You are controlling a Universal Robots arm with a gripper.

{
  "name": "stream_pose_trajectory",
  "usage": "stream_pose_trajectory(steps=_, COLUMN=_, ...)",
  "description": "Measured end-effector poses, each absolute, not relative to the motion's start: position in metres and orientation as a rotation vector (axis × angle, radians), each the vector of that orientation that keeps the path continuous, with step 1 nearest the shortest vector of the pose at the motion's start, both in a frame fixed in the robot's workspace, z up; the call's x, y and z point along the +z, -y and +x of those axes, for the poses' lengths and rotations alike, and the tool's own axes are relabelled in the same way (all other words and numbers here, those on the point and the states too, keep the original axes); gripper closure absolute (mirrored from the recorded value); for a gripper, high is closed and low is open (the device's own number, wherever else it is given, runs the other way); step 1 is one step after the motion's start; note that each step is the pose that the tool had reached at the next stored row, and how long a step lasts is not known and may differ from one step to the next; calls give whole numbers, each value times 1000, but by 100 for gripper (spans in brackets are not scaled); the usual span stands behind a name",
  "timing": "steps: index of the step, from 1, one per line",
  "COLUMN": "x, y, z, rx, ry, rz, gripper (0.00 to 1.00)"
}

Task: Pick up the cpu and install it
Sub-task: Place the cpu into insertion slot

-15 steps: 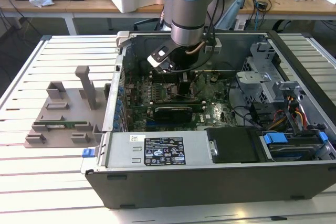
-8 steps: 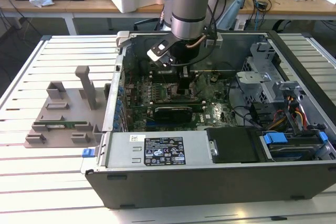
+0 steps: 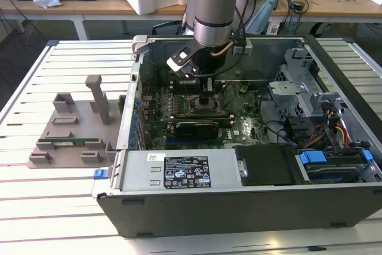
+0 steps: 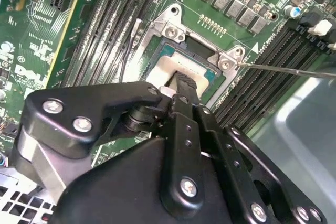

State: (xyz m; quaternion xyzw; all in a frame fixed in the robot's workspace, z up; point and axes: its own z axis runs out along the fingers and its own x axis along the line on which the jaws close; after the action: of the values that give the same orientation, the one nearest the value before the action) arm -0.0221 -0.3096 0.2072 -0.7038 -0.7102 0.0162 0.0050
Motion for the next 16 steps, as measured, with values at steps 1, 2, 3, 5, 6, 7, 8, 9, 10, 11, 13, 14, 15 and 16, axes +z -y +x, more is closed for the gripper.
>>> stream_pose_trajectory(steps=1, x=205, y=310, z=-22, rx=53, ry=2229, rz=-2198, gripper=89)
stream_pose_trajectory(steps=2, x=204, y=310, z=-22, rx=56, ry=2229, rz=-2197, gripper=89)
stream_pose_trajectory(steps=3, x=203, y=310, z=-22, rx=58, ry=2229, rz=-2196, gripper=89)
stream_pose_trajectory(steps=5, x=202, y=310, z=-14, rx=61, ry=2227, rz=-2194, gripper=89)
stream_pose_trajectory(steps=6, x=202, y=310, z=-11, rx=61, ry=2227, rz=-2194, gripper=89)
stream_pose_trajectory(steps=7, x=202, y=310, z=-9, rx=62, ry=2227, rz=-2194, gripper=89)
stream_pose_trajectory(steps=8, x=203, y=310, z=-8, rx=61, ry=2227, rz=-2194, gripper=89)
stream_pose_trajectory(steps=9, x=204, y=310, z=-7, rx=59, ry=2227, rz=-2194, gripper=89)
stream_pose_trajectory(steps=10, x=212, y=310, z=-6, rx=58, ry=2226, rz=-2194, gripper=89)
stream_pose_trajectory(steps=11, x=218, y=310, z=-6, rx=59, ry=2226, rz=-2194, gripper=89)
stream_pose_trajectory(steps=13, x=231, y=310, z=-6, rx=59, ry=2226, rz=-2194, gripper=89)
stream_pose_trajectory(steps=14, x=236, y=310, z=-6, rx=59, ry=2227, rz=-2194, gripper=89)
stream_pose_trajectory(steps=15, x=240, y=310, z=-6, rx=59, ry=2226, rz=-2194, gripper=89)
stream_pose_trajectory(steps=16, x=246, y=310, z=-6, rx=59, ry=2226, rz=-2194, gripper=89)
